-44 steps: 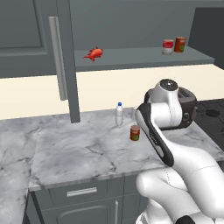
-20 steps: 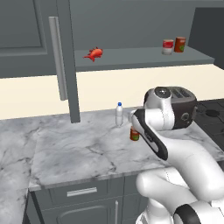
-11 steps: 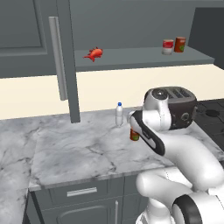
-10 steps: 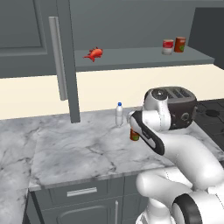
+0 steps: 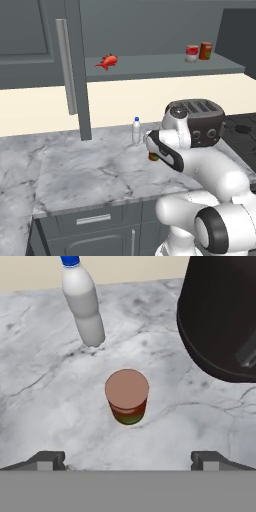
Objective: Pick the cans from the counter and place them in their designated side in the cabinet.
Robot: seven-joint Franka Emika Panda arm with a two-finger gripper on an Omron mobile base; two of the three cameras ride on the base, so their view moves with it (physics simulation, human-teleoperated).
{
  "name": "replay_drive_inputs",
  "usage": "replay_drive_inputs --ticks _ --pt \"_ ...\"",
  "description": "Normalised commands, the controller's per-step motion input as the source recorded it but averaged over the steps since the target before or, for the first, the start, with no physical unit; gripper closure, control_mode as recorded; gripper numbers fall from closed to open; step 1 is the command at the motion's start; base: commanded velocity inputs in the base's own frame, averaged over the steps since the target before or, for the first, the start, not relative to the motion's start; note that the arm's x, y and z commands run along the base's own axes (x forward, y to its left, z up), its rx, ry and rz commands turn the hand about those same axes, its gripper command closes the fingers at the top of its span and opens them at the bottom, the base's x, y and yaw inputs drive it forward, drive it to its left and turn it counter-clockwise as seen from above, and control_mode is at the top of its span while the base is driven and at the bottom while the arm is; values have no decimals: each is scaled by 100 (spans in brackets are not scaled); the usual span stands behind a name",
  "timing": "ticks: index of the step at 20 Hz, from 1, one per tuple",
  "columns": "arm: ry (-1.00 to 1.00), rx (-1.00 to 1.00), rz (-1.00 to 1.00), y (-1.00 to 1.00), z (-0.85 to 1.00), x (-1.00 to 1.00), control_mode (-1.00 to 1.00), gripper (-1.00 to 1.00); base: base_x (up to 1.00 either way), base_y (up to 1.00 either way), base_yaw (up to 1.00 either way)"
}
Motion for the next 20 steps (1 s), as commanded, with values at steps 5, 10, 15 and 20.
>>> replay_drive_inputs --ticks 5,10,15,20 --pt "0 0 -1 -3 -24 17 -100 -100 0 0 0" --pt "0 0 -1 -1 -23 17 -100 -100 0 0 0" --pt "0 0 -1 0 -24 19 -100 -100 0 0 0" --pt "0 0 -1 0 -23 20 -100 -100 0 0 0"
